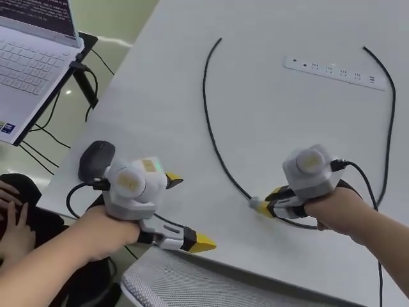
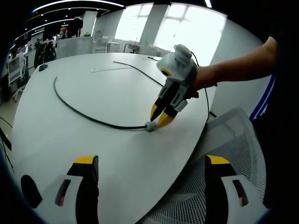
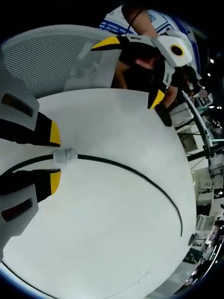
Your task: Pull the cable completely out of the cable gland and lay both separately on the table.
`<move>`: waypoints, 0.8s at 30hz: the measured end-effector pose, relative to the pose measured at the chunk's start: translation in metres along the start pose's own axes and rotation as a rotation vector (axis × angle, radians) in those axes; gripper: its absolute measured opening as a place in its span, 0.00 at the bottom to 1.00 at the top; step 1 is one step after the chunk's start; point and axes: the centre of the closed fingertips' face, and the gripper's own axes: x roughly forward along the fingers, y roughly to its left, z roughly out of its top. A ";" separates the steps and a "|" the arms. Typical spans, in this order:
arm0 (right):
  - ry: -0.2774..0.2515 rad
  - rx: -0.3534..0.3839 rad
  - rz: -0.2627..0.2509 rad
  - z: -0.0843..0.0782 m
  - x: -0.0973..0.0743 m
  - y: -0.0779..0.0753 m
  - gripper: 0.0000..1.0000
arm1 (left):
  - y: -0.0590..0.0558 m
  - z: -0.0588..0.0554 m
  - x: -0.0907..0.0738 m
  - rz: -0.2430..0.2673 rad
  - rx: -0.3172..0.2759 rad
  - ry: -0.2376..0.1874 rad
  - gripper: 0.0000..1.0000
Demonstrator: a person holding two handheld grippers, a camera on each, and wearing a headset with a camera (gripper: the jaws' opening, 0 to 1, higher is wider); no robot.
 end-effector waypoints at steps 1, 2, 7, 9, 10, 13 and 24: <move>-0.001 0.000 0.002 0.001 0.000 0.000 0.14 | 0.000 0.000 0.000 -0.001 0.000 0.000 0.94; -0.001 0.001 0.004 0.001 0.001 0.000 0.13 | 0.000 0.000 0.000 -0.002 0.000 0.001 0.94; 0.007 0.005 0.010 0.001 0.004 0.001 0.11 | 0.000 -0.002 -0.001 -0.005 -0.006 0.007 0.93; 0.007 0.009 0.015 0.001 0.005 0.002 0.09 | 0.000 -0.002 -0.002 -0.007 -0.005 0.007 0.93; 0.009 0.006 0.016 0.001 0.006 0.002 0.09 | 0.000 -0.002 -0.002 -0.007 -0.003 0.008 0.93; 0.021 -0.013 0.007 0.000 0.008 0.003 0.09 | 0.002 -0.003 -0.003 -0.005 -0.005 0.010 0.92; 0.041 -0.095 -0.041 -0.001 0.008 0.005 0.06 | -0.001 -0.001 -0.001 -0.017 -0.004 0.008 0.91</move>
